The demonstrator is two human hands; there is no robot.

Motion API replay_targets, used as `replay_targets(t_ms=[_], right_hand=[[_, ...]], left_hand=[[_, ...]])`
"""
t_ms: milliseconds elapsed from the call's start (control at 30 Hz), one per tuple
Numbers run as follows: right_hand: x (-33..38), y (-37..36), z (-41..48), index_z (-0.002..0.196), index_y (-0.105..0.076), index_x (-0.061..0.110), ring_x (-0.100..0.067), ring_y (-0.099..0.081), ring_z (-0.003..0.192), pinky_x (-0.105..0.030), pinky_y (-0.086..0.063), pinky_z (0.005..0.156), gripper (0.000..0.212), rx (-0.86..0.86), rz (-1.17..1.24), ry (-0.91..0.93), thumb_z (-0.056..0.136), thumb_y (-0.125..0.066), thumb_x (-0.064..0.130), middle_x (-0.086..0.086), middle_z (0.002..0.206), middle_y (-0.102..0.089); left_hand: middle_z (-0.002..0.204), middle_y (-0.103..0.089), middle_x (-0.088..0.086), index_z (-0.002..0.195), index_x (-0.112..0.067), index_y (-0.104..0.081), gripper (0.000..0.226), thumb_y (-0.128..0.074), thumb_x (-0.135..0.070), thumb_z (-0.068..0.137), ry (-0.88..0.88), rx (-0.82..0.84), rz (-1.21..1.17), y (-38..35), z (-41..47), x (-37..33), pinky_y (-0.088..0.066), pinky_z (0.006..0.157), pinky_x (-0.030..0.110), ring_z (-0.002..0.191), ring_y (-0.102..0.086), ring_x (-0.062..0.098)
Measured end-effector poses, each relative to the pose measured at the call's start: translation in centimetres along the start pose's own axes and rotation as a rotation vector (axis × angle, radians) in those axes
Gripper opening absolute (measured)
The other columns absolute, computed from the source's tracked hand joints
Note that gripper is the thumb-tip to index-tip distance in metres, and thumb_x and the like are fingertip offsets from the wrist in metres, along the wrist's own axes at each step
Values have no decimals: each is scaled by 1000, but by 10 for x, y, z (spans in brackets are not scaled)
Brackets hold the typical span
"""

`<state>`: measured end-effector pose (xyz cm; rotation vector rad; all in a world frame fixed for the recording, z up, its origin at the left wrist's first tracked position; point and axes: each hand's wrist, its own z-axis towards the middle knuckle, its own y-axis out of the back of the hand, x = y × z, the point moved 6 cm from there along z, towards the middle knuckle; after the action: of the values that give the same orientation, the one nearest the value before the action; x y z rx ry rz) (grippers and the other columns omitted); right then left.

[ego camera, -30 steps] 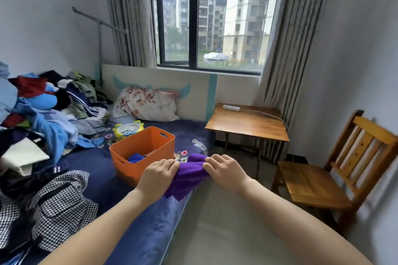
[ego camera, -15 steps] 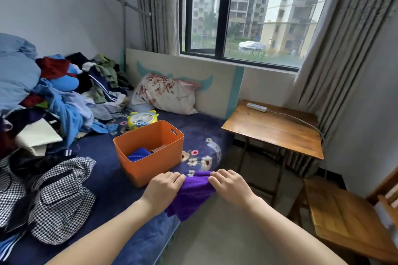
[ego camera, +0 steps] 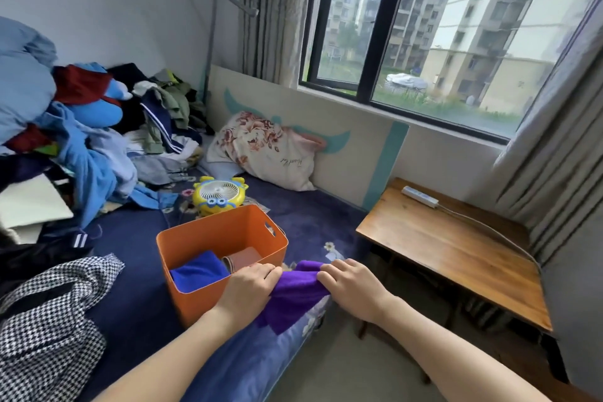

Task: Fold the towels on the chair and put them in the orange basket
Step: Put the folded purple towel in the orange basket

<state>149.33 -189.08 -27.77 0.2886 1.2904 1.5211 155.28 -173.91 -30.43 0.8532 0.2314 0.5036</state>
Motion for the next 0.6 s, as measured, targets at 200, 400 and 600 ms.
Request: replay_targets(t_ms=[200, 400, 600], right_hand=[[-35, -70, 54, 81, -59, 19, -13, -62, 64, -21, -49, 53, 8, 63, 95, -9, 74, -61, 17, 6, 80, -66], [-32, -133, 93, 86, -60, 22, -11, -62, 71, -23, -51, 58, 14, 126, 200, 92, 73, -64, 21, 9, 84, -65], [-45, -187, 154, 83, -60, 20, -13, -60, 65, -23, -48, 53, 20, 80, 279, 221, 74, -42, 20, 8, 79, -64]], left_hand=[[72, -68, 1, 87, -12, -66, 33, -40, -13, 67, 122, 85, 36, -48, 23, 69, -51, 47, 23, 57, -64, 18], [71, -66, -1, 88, -14, -61, 29, -39, -9, 70, 191, 120, 77, -65, 8, 119, -50, 47, 23, 57, -62, 17], [75, -69, 1, 85, -10, -68, 36, -37, -10, 66, 338, 199, 182, -84, 8, 170, -52, 48, 24, 59, -65, 19]])
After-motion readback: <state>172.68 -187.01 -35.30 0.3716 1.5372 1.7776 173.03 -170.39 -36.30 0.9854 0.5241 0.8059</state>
